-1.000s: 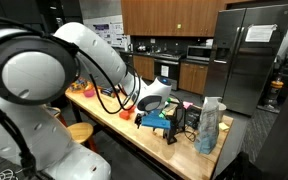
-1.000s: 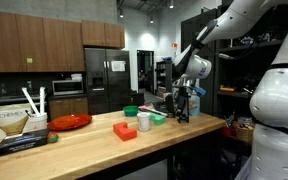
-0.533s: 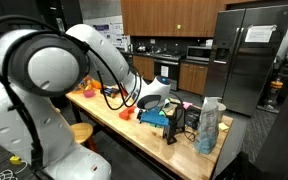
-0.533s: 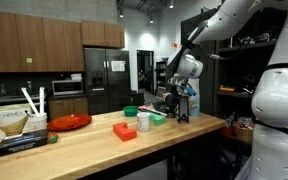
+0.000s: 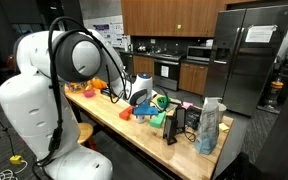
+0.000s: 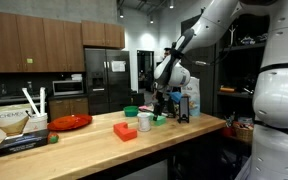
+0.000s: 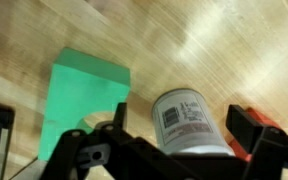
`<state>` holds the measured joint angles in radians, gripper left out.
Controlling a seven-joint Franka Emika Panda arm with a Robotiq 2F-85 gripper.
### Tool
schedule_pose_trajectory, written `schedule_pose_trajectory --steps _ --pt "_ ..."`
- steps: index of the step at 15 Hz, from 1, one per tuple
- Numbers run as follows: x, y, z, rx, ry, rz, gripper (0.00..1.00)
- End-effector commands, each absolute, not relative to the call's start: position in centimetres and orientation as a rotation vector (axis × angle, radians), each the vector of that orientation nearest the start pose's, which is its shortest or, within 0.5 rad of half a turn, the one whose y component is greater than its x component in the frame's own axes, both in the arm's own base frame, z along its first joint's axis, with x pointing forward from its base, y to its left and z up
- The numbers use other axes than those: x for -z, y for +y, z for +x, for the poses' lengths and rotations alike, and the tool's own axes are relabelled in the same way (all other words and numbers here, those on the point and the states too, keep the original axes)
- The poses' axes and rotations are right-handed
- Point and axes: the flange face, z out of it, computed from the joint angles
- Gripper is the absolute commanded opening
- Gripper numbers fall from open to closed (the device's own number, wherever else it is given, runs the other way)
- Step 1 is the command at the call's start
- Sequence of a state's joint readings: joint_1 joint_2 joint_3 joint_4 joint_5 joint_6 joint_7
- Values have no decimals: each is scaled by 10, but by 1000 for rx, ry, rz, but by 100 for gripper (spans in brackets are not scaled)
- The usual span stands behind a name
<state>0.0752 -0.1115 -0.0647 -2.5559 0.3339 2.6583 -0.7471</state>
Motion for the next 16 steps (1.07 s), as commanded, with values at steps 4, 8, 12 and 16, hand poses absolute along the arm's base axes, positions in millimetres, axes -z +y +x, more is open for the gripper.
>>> schedule_pose_trajectory --steps 4,8,12,16 --pt "-298 -33 453 476 -839 -3089 100" --pt "-301 -52 450 555 -865 -3143 100" --pt "-301 -58 450 586 -793 -3159 100" --pt "-292 -46 450 545 -600 -3118 100"
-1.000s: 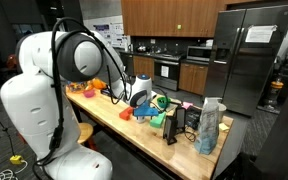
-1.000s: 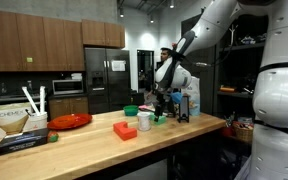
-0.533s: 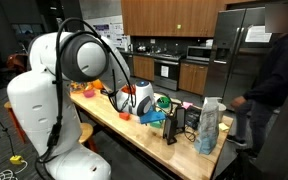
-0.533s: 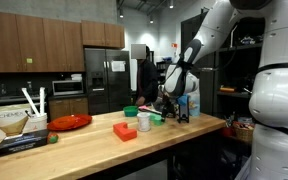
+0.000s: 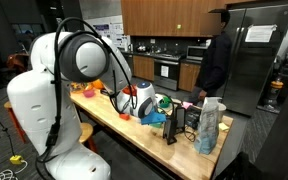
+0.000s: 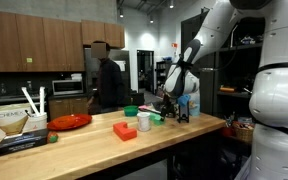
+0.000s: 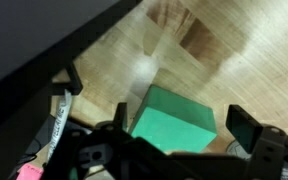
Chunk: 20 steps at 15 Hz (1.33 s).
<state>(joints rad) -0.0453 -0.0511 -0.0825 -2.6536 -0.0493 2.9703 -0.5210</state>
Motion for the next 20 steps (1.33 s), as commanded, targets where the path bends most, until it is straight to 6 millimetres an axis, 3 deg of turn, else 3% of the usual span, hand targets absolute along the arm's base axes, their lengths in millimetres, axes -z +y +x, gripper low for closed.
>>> schedule_pose_trajectory --steps 1,8,12,14,16,20 --pt "-291 -41 449 544 -554 -3103 100" --pt "-296 -39 452 631 -425 -3071 100" --pt "-314 -45 451 733 -439 -3077 100" --pt "-334 -48 483 790 -459 -3068 100" --pt "-345 -41 501 863 -510 -3058 100" --pt "-345 -23 530 922 -603 -3033 100"
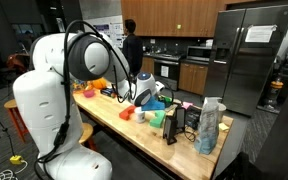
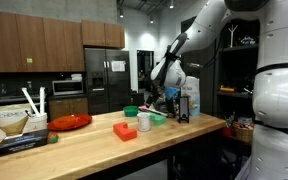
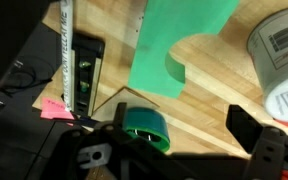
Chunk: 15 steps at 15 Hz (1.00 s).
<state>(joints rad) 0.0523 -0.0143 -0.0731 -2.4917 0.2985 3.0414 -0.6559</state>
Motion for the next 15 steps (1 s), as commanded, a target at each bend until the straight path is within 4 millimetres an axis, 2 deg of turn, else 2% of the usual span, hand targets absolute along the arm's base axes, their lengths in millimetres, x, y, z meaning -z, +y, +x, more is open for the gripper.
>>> schedule_pose_trajectory --steps 1,5,8,9,11,15 --pt "-340 -19 533 914 -623 -3030 100" --pt "-312 -8 545 865 -683 -3021 100" --pt "-298 -10 551 857 -720 -3036 100" --pt "-293 -14 552 851 -728 -3047 100" --pt "-295 -24 554 881 -712 -3069 100" --pt "-286 -54 547 889 -669 -3137 100"
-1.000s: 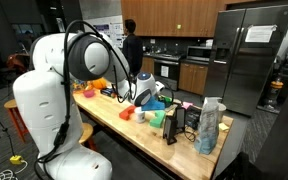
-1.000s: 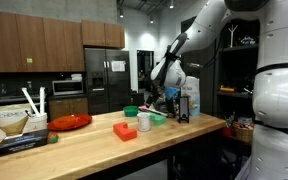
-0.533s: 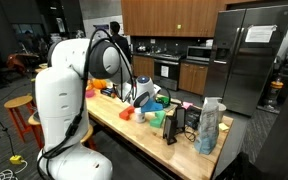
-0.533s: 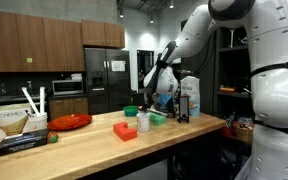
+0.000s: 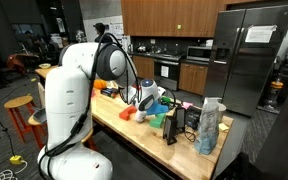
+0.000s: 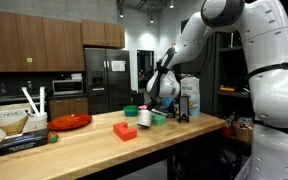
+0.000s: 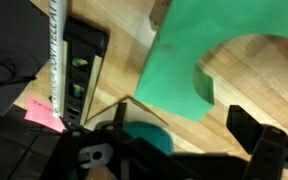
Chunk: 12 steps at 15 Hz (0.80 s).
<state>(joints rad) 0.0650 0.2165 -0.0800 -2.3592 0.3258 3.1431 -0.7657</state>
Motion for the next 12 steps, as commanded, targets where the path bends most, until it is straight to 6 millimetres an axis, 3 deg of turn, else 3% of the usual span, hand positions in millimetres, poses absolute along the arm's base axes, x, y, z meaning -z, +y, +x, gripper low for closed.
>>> schedule_pose_trajectory --steps 1,7,9,12 --pt "-282 -60 544 875 -652 -3148 100" --pt "-268 -82 535 780 -576 -3213 100" --pt "-268 -78 533 721 -515 -3205 100" --pt "-267 -54 528 616 -429 -3152 100"
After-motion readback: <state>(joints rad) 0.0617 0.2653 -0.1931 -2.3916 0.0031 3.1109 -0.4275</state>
